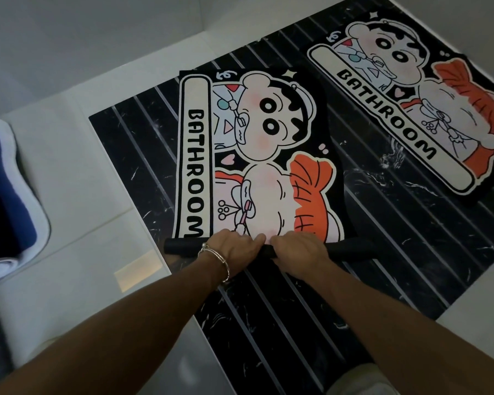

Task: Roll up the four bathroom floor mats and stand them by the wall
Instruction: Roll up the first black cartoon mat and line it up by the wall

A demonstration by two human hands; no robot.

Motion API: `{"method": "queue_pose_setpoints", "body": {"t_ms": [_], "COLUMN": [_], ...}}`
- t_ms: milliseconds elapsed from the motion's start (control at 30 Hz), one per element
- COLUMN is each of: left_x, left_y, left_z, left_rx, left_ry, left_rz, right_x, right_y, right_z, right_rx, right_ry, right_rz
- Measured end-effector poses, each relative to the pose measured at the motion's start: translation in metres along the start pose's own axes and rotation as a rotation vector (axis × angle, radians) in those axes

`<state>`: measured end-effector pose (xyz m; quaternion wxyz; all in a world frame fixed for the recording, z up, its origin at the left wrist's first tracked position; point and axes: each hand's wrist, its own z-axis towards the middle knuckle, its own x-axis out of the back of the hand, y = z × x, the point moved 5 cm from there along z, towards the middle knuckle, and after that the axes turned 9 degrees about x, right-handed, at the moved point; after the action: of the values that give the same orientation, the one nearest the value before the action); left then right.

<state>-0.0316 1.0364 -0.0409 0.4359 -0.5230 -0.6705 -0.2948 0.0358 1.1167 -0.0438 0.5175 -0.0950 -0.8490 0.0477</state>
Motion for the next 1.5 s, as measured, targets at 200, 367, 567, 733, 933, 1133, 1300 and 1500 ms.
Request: {"method": "queue_pose_setpoints", "body": {"t_ms": [200, 367, 567, 733, 933, 1133, 1300, 1500], "left_x": [0.002, 0.003, 0.007, 0.013, 0.006, 0.015, 0.007, 0.008], "left_y": [0.001, 0.0, -0.006, -0.008, -0.002, 0.0, 0.015, 0.014], "left_z": [0.004, 0.001, 0.009, 0.006, 0.003, 0.006, -0.006, 0.002], "left_rx": [0.007, 0.012, 0.125, 0.106, 0.136, 0.163, 0.124, 0.109], "left_ry": [0.003, 0.087, -0.034, 0.056, 0.096, 0.019, 0.112, -0.036], "left_rz": [0.004, -0.013, -0.142, -0.112, -0.061, -0.072, -0.089, -0.052], "right_x": [0.006, 0.002, 0.011, 0.007, 0.005, 0.002, -0.006, -0.001], "right_y": [-0.001, 0.006, 0.003, 0.006, 0.005, 0.006, 0.013, 0.007], "right_z": [-0.003, 0.001, -0.004, -0.005, -0.005, -0.009, -0.008, -0.019], "right_rx": [-0.055, -0.112, -0.083, -0.164, -0.177, -0.202, -0.137, -0.142], "right_ry": [0.042, -0.144, 0.07, 0.022, -0.045, 0.036, -0.239, -0.015], "right_rz": [0.028, 0.216, 0.088, 0.121, 0.222, 0.158, 0.263, 0.209]}}
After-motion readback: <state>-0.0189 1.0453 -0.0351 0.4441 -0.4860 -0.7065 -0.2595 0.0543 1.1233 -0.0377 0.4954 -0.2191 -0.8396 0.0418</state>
